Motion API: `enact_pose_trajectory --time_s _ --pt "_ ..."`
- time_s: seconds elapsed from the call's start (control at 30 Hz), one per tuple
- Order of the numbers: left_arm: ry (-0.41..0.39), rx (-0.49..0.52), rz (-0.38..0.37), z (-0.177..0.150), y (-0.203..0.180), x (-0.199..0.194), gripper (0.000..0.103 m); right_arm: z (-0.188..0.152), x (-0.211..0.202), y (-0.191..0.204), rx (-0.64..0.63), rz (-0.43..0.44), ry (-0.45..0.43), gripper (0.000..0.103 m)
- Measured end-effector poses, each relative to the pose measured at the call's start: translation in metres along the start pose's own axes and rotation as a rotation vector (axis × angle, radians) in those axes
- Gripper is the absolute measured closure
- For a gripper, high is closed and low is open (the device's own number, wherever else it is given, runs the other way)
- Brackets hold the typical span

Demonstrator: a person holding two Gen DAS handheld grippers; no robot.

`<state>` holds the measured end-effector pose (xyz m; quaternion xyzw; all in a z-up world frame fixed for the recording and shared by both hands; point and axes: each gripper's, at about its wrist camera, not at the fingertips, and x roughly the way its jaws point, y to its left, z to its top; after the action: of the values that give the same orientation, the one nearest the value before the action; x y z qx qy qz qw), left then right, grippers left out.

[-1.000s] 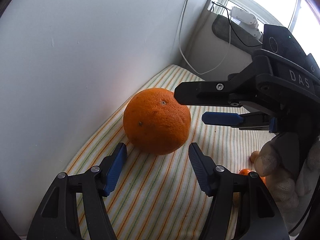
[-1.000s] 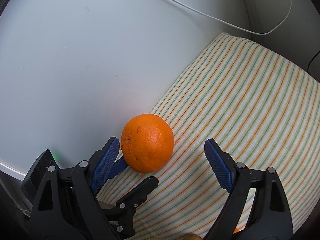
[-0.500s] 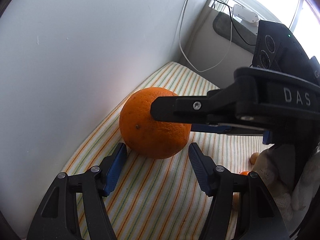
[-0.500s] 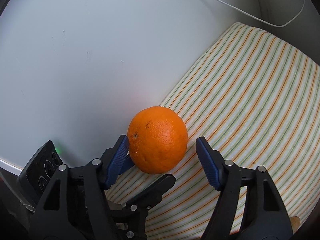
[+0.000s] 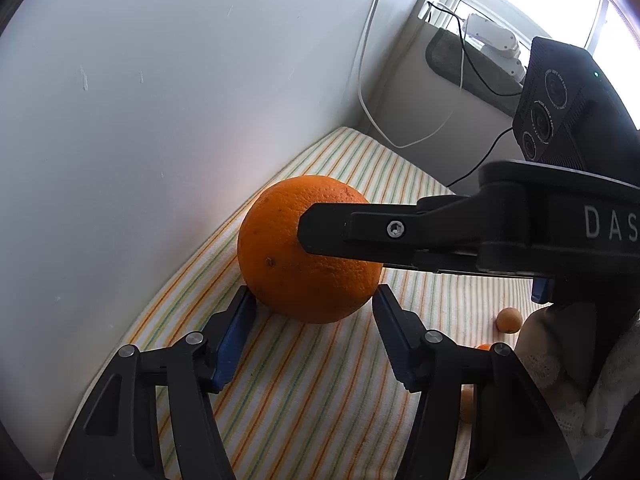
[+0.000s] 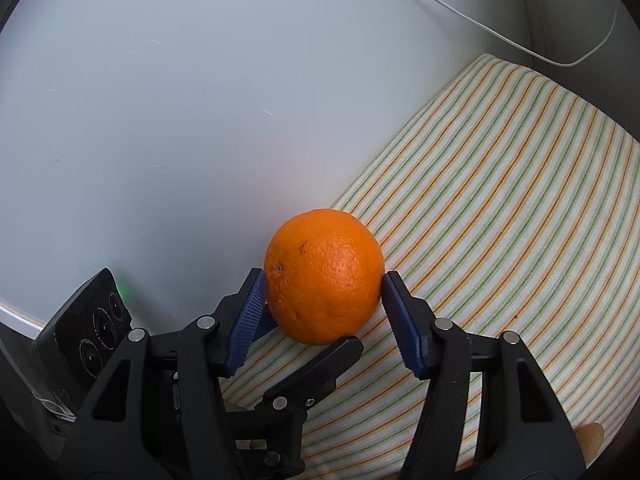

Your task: Organize fruits

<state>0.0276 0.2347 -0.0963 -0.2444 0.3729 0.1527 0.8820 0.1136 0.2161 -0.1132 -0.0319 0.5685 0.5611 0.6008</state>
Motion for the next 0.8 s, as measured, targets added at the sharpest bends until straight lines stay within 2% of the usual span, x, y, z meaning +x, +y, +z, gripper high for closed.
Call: enact_pose_trajectory --time_s 0.23,0.8 --pt "-0.009 0.007 -0.009 -0.005 -0.010 -0.006 0.044 -0.012 -0.004 -0.005 -0.014 -0.004 -0.006 0.042" --pt "-0.065 0.081 -0.033 -0.013 -0.056 -0.037 0.044 -0.053 -0.074 -0.006 -0.028 -0.007 -0.088 0.042"
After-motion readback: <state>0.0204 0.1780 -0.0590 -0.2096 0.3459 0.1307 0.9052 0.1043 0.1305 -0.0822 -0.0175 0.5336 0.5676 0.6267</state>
